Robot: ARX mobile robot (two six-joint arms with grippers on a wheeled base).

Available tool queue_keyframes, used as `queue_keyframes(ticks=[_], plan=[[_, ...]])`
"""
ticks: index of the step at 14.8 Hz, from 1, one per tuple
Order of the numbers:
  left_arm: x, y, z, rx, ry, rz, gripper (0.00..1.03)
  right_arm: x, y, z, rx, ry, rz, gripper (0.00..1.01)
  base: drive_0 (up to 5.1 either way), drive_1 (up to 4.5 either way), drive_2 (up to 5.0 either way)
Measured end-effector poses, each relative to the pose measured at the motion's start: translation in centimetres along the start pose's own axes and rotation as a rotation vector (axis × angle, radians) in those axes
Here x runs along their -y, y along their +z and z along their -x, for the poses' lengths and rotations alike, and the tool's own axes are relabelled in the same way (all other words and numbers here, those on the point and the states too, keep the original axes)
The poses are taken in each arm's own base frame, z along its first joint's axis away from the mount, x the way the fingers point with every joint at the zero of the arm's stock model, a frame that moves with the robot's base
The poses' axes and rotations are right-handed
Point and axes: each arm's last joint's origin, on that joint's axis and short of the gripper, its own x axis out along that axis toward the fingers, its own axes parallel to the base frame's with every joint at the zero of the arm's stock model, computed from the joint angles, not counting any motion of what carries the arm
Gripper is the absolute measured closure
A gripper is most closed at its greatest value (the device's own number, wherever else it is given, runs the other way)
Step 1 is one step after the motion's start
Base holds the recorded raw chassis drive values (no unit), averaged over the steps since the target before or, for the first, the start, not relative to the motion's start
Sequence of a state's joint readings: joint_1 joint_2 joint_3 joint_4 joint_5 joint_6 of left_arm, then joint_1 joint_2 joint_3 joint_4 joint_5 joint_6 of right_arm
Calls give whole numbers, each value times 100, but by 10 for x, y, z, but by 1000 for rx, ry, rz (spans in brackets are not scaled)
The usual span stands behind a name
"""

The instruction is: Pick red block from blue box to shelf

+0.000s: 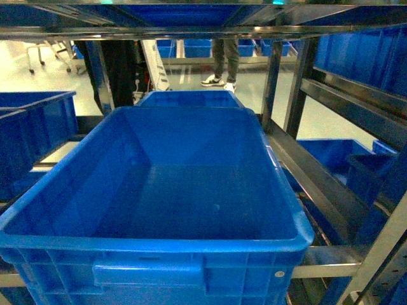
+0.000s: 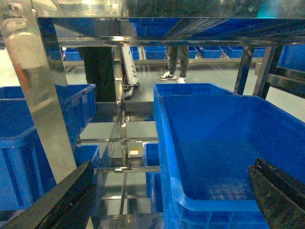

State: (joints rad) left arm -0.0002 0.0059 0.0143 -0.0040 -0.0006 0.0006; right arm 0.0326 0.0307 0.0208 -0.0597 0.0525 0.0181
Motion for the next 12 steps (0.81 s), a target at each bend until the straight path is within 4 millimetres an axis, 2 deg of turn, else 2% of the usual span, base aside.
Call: queue_keyframes(ticks=[12], plan=[[0, 0, 0, 0, 0, 0, 5, 0, 0, 0, 0, 0, 0, 73, 0, 0, 0]])
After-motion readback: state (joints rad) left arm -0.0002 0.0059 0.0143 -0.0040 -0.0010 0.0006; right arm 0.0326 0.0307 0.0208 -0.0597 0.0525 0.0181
